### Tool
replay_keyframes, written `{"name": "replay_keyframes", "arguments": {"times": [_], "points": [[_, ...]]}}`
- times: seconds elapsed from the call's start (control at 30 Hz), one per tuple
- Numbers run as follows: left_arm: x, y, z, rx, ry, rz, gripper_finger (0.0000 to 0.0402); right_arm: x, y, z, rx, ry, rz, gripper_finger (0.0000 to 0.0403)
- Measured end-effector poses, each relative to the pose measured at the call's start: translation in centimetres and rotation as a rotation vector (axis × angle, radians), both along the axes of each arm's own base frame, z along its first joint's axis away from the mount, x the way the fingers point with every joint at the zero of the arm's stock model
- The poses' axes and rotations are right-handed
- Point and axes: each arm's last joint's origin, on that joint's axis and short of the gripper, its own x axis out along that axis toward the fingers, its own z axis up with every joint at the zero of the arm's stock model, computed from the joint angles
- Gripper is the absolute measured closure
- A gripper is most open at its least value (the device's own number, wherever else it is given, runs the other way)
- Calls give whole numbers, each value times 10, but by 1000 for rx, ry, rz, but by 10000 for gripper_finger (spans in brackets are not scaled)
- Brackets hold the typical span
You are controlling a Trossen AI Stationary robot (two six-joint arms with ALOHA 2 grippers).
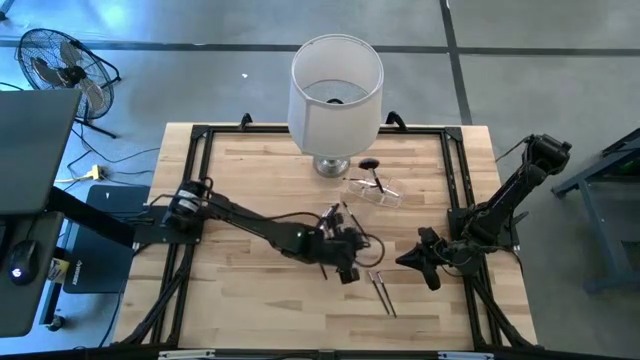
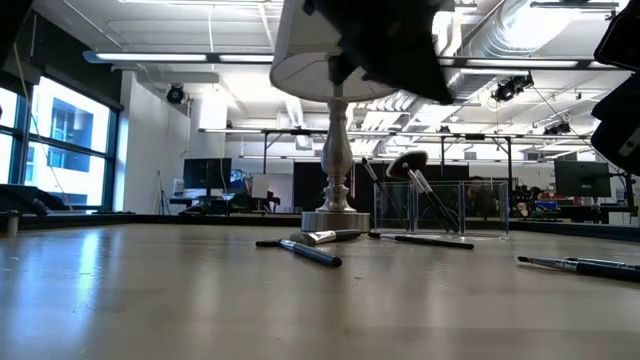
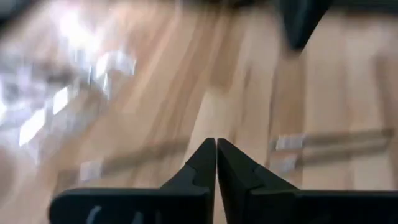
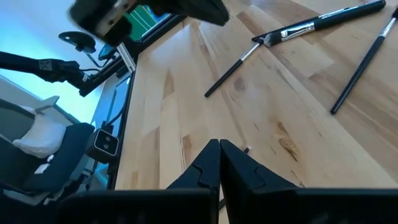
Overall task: Put items in baskets/containers
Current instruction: Put the black eyeshadow brush into the transparent organizer
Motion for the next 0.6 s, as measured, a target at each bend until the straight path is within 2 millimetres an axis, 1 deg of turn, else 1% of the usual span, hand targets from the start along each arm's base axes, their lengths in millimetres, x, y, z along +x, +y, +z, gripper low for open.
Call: {"name": "replay_keyframes", "arguments": {"times": [0.1, 0.2, 0.27, 0.33, 0.43, 0.53, 0.6], "points": [[-8, 11, 0, -71, 144, 72, 396, 0, 0, 0, -3, 1, -4, 403], [-16, 22, -10, -114, 286, 76, 400, 0, -1, 0, 7, -5, -32, 403], [-20, 26, -16, -124, 348, 75, 400, 0, -2, 0, 21, -9, -54, 403], [-22, 29, -24, -135, 389, 39, 401, 1, -3, 0, 43, -10, -77, 403], [-25, 28, -35, -150, 437, -63, 401, 4, -3, 3, 56, -4, -105, 403], [-30, 28, -47, -151, 477, -113, 401, 13, -1, 13, 34, 17, -136, 403], [-40, 29, -51, -148, 510, -135, 401, 22, 2, 21, 4, 42, -161, 403]]}}
